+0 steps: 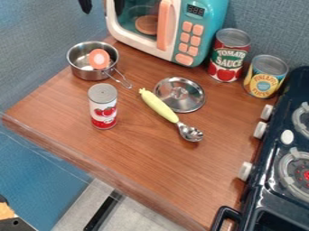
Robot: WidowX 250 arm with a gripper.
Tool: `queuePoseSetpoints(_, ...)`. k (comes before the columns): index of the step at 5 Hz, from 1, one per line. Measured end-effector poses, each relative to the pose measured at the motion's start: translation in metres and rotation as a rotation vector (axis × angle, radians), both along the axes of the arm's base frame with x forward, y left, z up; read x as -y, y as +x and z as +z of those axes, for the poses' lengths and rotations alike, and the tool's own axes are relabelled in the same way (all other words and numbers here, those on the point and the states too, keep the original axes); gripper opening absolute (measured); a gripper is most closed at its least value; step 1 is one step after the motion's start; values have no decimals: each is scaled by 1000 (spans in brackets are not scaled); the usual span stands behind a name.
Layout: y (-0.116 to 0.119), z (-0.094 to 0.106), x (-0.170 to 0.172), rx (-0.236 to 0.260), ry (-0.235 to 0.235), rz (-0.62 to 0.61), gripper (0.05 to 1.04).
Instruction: Take the yellow aluminium spoon and move it to the rigth side of the table
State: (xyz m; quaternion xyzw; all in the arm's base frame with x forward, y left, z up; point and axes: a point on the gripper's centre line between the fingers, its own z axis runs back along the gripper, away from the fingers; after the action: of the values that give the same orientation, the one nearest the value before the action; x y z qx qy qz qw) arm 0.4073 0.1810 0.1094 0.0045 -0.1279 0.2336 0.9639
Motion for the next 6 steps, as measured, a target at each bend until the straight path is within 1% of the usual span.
queuePoseSetpoints(1,-2,-19,2,-42,-23,2,1000)
queuePoseSetpoints(2,-3,-33,22,-66,-60,7,1000)
queuePoseSetpoints(3,-3,-29,62,-44,-81,164,1000)
queuePoseSetpoints(4,-8,-31,107,-56,-102,304,1000)
queuePoseSetpoints(5,-12,-33,152,-80,-141,443,1000)
queuePoseSetpoints(6,-15,-43,180,-66,-131,555,1000)
